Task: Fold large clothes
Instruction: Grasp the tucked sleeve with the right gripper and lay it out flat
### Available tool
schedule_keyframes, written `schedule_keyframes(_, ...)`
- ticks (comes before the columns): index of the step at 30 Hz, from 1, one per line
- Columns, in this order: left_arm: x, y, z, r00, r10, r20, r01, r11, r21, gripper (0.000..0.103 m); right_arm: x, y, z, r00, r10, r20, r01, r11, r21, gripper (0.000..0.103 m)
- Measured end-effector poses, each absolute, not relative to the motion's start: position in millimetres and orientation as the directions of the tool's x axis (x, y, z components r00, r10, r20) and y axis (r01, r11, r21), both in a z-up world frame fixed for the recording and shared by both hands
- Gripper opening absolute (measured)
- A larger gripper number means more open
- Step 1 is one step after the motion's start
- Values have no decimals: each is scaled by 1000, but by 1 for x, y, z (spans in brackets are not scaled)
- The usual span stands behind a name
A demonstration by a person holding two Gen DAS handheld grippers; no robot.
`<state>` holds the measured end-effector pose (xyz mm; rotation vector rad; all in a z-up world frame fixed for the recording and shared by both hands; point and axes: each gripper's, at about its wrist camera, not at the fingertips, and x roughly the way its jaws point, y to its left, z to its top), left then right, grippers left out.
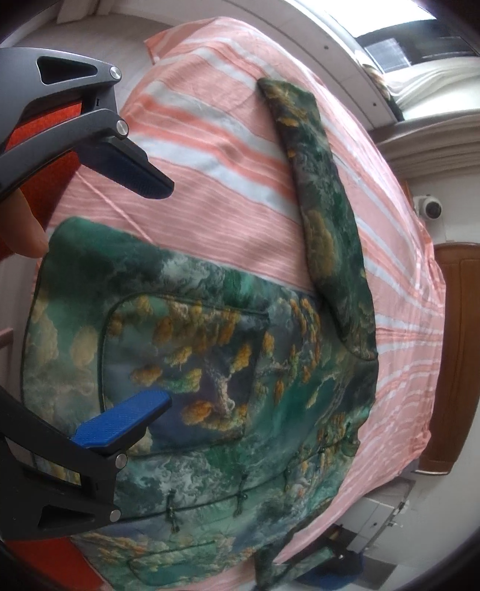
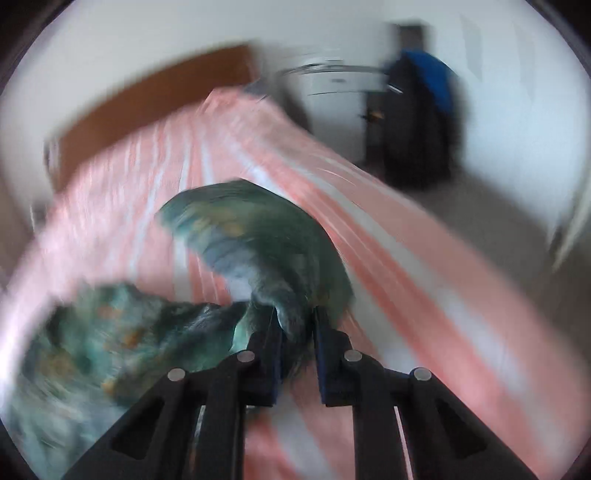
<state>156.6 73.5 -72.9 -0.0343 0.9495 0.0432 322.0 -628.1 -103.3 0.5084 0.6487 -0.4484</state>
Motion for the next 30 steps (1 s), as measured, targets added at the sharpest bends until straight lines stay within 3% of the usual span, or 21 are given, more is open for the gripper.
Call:
schedule_keyframes(2,158,63,-72,582,-6,-813,-25,999,-26,103,265,-643,-135,728,-194,-657,609,624,490,53)
schedule_keyframes(4,157,56,-66,591,-44,-805,-3,998,-57,103,221,-646,-169,724,-158,-671,650,482,587,61)
schedule_keyframes(8,149,57,-49,633,-131,-763,16,988,-156,103,159,-634,-193,766,-154,-625,637,317,703,62)
schedule_keyframes(11,145,61,-41,664,-134,-736,14,986,-167,103,128,-616,-181,775,-172,-608,629,293,720,74)
schedule_keyframes(13,145,62,-41,676,-106,-730,1,990,-142,103,118,-601,-172,778,-154,-609,620,339,707,76)
schedule_keyframes(20,145,40,-46,659,-72,-749,56,997,-46,103,96,-519,-132,819,-100,-564,472,677,565,76)
schedule_keyframes(24,139,23,-50,640,-61,-766,110,994,14,103,86,-464,-125,831,-66,-552,336,850,406,76)
schedule_keyframes(30,136,17,-51,608,-80,-790,132,991,1,103,83,-409,-117,840,16,-543,141,959,247,77)
